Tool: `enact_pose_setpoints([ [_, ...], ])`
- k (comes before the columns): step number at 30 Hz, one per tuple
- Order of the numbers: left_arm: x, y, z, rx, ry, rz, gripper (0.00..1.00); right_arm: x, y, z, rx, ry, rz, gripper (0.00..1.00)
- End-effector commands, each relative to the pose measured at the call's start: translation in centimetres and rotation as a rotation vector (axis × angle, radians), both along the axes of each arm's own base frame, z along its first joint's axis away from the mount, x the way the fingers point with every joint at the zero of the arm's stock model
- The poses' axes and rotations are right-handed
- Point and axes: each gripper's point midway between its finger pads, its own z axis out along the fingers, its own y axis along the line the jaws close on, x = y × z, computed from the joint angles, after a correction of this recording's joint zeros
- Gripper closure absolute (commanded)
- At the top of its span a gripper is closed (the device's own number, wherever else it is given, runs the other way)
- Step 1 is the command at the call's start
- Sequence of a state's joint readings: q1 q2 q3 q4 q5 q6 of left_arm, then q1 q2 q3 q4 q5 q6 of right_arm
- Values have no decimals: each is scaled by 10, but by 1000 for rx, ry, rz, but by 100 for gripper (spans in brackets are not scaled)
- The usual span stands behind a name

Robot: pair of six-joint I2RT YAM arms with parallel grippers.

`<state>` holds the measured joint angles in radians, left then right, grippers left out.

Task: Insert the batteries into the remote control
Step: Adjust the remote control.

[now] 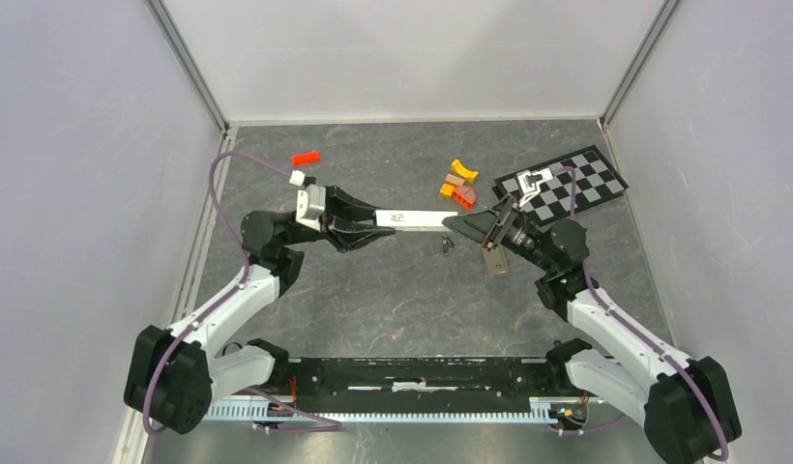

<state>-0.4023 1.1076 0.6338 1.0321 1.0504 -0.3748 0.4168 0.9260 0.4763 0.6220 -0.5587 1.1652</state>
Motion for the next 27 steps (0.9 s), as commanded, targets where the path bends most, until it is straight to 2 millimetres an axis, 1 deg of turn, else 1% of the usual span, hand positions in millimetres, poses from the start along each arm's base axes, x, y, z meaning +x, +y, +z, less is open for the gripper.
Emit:
enact_pose_setpoints([
  [1,-28,3,12,-29,-77,-124,98,-22,4,43,165,-63,131,3],
  [3,-29,3,14,-35,-82,-132,98,-21,7,46,171,-62,149,8],
  [7,-31,3,16,-48,-86,-146,98,-20,13,44,156,-35,195,20],
  [10,-32,4,23,-59,-88,-144,98,-22,14,46,142,-40,211,21],
  [14,-28,3,18,-26,-83,-129,98,-24,16,47,118,-53,227,22],
  [16,-28,3,15,-13,-79,-125,98,-25,18,48,114,-58,240,28],
  [17,-28,3,15,-12,-80,-126,98,-25,19,46,112,-53,241,32],
  [19,-27,2,15,-13,-68,-121,98,-24,19,44,109,-46,244,43],
  [21,-23,3,19,-23,-48,-105,98,-24,20,43,109,-47,246,48],
  [22,-22,3,20,-27,-41,-94,98,-24,19,44,112,-50,246,48],
  [23,-21,3,22,-32,-44,-81,98,-25,19,45,114,-54,247,45],
  [26,-18,3,21,-24,-46,-60,98,-27,19,46,117,-66,252,30],
  [27,-17,4,21,-21,-47,-57,98,-27,19,46,115,-67,253,28],
])
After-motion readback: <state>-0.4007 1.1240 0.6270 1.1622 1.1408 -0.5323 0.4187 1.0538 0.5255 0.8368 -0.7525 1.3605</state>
